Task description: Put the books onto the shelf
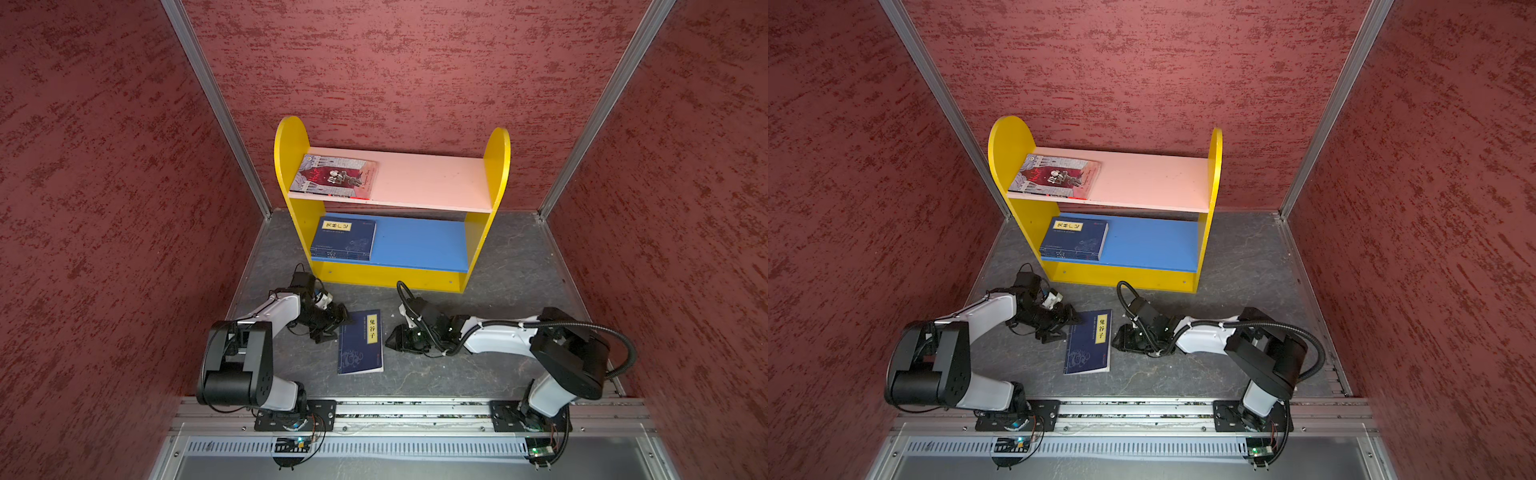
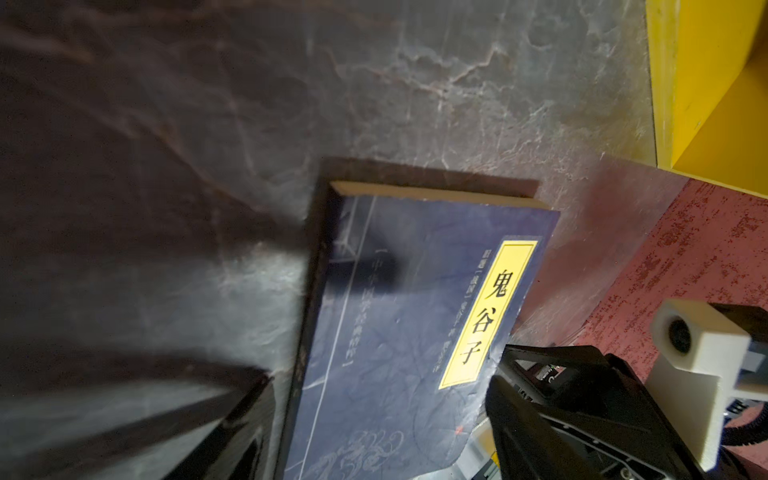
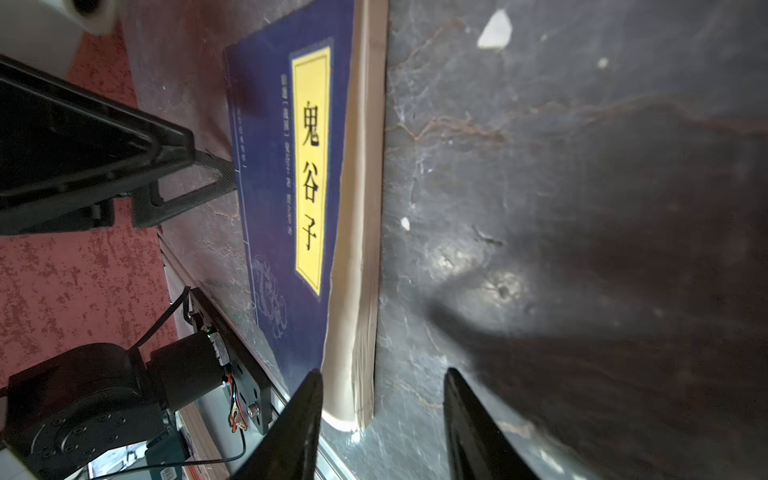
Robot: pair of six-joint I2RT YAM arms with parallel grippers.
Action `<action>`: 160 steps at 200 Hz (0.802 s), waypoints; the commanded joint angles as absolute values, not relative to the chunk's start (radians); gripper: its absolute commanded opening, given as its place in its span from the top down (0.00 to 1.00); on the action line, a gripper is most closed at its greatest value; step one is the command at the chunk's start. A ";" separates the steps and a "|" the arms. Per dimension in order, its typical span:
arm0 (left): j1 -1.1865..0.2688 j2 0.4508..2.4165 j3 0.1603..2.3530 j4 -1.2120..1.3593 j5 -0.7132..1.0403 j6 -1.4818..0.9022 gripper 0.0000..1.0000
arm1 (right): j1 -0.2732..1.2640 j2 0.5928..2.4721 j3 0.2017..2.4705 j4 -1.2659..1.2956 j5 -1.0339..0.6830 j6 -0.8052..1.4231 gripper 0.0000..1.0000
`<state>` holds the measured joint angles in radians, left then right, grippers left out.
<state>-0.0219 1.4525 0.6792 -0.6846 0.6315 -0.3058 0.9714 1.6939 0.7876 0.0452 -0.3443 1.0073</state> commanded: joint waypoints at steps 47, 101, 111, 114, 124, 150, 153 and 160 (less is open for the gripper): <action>-0.058 1.490 0.640 -0.608 0.656 -0.295 0.20 | 0.957 1.753 0.831 0.091 -0.397 1.020 0.50; -0.096 1.525 0.633 -0.583 0.696 -0.296 0.15 | 0.936 1.797 0.885 -0.037 -0.390 0.978 0.50; -0.096 1.524 0.640 -0.596 0.692 -0.292 0.08 | 0.933 1.805 0.900 -0.074 -0.383 0.965 0.50; -0.097 1.523 0.642 -0.601 0.691 -0.289 0.07 | 0.933 1.808 0.904 -0.084 -0.379 0.960 0.50; -0.090 1.520 0.649 -0.621 0.686 -0.285 0.07 | 0.930 1.813 0.910 -0.106 -0.376 0.949 0.50; -0.083 1.514 0.659 -0.643 0.627 -0.294 0.07 | 0.921 1.823 0.915 -0.140 -0.380 0.935 0.49; -0.084 1.514 0.657 -0.642 0.624 -0.295 0.07 | 0.919 1.824 0.916 -0.142 -0.380 0.935 0.49; -0.089 1.515 0.655 -0.640 0.620 -0.296 0.07 | 0.917 1.826 0.914 -0.143 -0.387 0.934 0.49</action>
